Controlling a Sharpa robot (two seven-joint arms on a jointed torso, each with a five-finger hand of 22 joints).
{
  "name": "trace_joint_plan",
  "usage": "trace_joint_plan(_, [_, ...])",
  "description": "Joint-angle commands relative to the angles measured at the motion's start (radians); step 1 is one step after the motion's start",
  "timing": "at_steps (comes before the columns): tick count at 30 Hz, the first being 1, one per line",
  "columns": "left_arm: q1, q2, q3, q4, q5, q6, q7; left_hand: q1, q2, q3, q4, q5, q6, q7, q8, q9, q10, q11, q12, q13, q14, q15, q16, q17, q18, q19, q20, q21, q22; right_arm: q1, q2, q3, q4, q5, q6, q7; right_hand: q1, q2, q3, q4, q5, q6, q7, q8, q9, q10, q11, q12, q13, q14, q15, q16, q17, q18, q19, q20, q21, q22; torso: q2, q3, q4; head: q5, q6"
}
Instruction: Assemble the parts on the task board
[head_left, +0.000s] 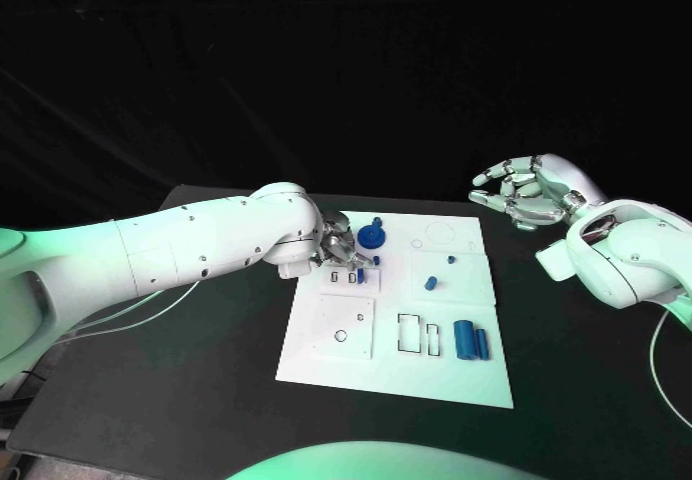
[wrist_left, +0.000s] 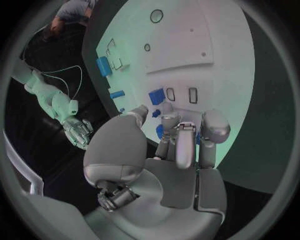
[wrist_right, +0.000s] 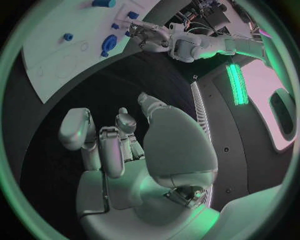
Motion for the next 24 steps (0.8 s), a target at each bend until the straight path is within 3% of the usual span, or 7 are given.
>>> trace_joint_plan(1, [0.000,0.008,-0.001,-0.006,-0.006,0.030,-0.003,0.006,0.007,0.006,0.002,-0.002,-0.006,0.001,0.006,0.002,-0.002,-0.008,0.001,0.000,0.048,-0.007,0.006,0.081,-0.008,0.005,-0.005,0.006,0.002,-0.002,0.002,0.000,0.000,-0.002,0.010,-0.001,-0.001,0.004,-0.003,0.008,0.005,-0.009,-0.001,0.007,-0.002,-0.006,0.000,-0.005,-0.003,0.068,-0.001,-0.007,0.113,0.020,-0.007,-0.002,-0.006,-0.002,0.000,-0.0001,-0.0004,0.000,-0.001])
trace_joint_plan(16, [0.000,0.017,-0.002,-0.011,-0.006,0.063,-0.006,0.035,0.010,0.028,0.001,-0.002,-0.015,0.001,0.009,0.010,-0.008,-0.007,-0.002,-0.002,0.048,-0.006,0.009,0.085,-0.008,0.003,-0.004,0.011,0.009,-0.003,0.005,0.000,-0.001,-0.002,0.013,-0.003,-0.005,0.006,-0.005,0.016,0.011,-0.010,-0.001,0.008,-0.003,-0.006,0.000,-0.005,-0.004,0.068,0.000,-0.008,0.112,0.020,-0.006,-0.002,-0.007,-0.003,0.000,0.0001,0.0005,-0.002,-0.002])
trace_joint_plan(24, [0.000,0.018,-0.002,-0.010,-0.006,0.079,-0.002,0.060,0.000,0.051,0.000,-0.002,-0.019,0.002,0.009,0.015,-0.013,-0.007,-0.005,-0.005,0.048,-0.006,0.009,0.086,-0.009,0.000,-0.002,0.014,0.011,-0.005,0.007,0.000,-0.003,-0.002,0.017,-0.005,-0.005,0.007,-0.005,0.017,0.013,-0.010,-0.001,0.008,-0.003,-0.006,0.000,-0.004,-0.004,0.067,0.000,-0.008,0.111,0.020,-0.006,-0.002,-0.007,-0.003,0.001,0.0004,0.0008,-0.003,-0.003])
